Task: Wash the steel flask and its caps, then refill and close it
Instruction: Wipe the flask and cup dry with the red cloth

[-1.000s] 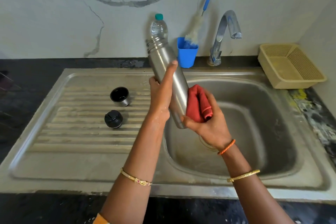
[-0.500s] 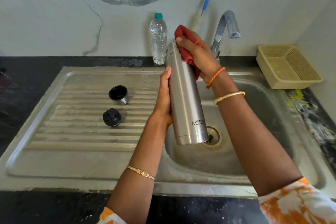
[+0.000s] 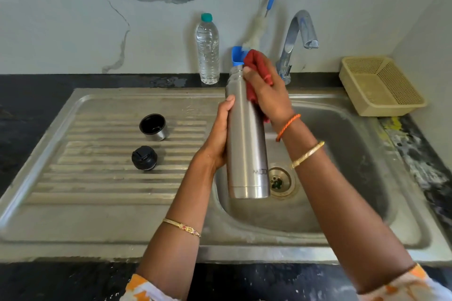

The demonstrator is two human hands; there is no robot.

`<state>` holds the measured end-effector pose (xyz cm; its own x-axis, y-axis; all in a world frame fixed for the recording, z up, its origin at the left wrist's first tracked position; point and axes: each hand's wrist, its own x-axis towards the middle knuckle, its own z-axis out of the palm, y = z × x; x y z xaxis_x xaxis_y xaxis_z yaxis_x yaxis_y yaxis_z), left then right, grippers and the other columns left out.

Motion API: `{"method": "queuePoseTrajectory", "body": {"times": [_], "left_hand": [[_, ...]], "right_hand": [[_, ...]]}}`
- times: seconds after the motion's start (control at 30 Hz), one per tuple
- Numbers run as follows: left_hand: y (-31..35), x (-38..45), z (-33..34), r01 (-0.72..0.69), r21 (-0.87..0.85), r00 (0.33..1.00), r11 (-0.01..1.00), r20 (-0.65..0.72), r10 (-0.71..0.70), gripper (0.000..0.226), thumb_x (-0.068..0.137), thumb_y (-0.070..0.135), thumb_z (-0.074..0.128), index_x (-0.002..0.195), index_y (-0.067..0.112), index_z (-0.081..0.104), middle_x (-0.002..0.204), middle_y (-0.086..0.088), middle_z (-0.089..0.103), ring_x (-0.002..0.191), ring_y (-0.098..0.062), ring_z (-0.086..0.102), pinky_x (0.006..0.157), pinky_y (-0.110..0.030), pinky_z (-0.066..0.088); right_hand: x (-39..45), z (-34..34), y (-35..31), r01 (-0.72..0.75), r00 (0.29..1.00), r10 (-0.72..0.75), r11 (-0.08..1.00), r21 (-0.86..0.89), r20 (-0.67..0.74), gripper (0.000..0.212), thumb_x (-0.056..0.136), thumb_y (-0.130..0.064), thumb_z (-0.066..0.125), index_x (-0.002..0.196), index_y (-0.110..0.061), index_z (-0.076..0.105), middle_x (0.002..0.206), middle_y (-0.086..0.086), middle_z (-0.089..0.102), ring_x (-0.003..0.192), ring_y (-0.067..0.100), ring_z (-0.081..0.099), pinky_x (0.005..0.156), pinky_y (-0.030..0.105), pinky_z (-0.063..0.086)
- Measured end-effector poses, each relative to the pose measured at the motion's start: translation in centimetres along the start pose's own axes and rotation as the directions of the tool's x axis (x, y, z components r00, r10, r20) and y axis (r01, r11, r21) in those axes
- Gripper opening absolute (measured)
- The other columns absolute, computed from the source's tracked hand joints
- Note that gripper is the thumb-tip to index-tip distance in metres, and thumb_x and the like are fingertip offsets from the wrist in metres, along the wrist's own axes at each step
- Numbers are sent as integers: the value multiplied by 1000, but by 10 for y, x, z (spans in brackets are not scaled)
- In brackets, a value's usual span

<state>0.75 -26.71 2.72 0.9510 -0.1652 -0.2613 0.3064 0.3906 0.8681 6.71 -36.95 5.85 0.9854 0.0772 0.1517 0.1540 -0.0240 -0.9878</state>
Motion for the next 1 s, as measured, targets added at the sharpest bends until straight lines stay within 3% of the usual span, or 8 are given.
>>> {"method": "queuePoseTrajectory", "body": {"times": [0.07,0.13,0.23,0.4,0.5,0.73,0.83,1.0], "left_hand": [[3,-1,2,-28,-11,999,1000,22,29,53,95,54,35,110,14,67,99,-9,73,89,-18,69,82,-31,55],[3,-1,4,-77,-48,997,996,0,77,49,96,53,38,115,17,64,105,-7,73,100,-17,68,92,-34,51],[-5,3,4,-143,-155,987,978,-93,130,52,96,55,34,114,17,65,102,-8,73,96,-19,69,87,-35,55],[-7,9,-14,-246,-250,957,936,-215,194,60,87,61,42,110,8,59,81,-7,67,75,-17,65,68,-30,54],[-4,9,-13,-303,-218,941,928,-221,256,56,92,56,38,109,7,59,80,-7,64,70,-16,63,64,-28,53],[37,10,12,-219,-76,937,973,-293,188,52,92,59,45,108,12,64,85,-7,70,77,-17,68,75,-33,56],[41,12,15,-211,-68,915,975,-366,173,65,85,66,54,120,12,61,100,-13,70,88,-23,69,83,-39,58],[25,10,19,-98,-328,995,940,-13,99,74,90,65,44,135,7,51,128,-16,59,126,-30,53,114,-48,34]], "right_hand": [[11,-3,-4,-46,997,43,998,49,67,44,82,-31,63,123,-18,53,81,-21,62,74,-7,57,80,18,45],[1,-2,-2,-64,995,64,998,-3,81,59,81,-38,65,135,-22,49,110,-13,66,98,-1,62,97,28,46],[-37,-2,2,-3,993,19,990,-139,114,66,86,-36,65,144,-28,36,141,-8,47,126,7,48,109,38,39],[-108,-21,22,-97,964,158,957,-273,212,99,67,-29,85,145,-37,25,128,-34,42,109,-22,45,96,7,38],[-119,-26,29,-190,960,218,968,-162,177,109,51,-26,91,144,-26,34,133,-20,50,115,-10,51,102,19,42],[-108,-30,19,76,997,-67,905,-418,37,102,53,-26,90,139,-28,35,125,-13,51,112,1,51,92,10,40],[-110,-21,12,202,978,-190,770,-605,84,104,60,-40,80,147,-24,26,136,1,42,119,18,45,99,31,43],[-77,0,-25,358,913,-392,632,-688,114,66,79,-53,49,142,-33,39,149,7,33,130,32,33,101,49,36]]}}
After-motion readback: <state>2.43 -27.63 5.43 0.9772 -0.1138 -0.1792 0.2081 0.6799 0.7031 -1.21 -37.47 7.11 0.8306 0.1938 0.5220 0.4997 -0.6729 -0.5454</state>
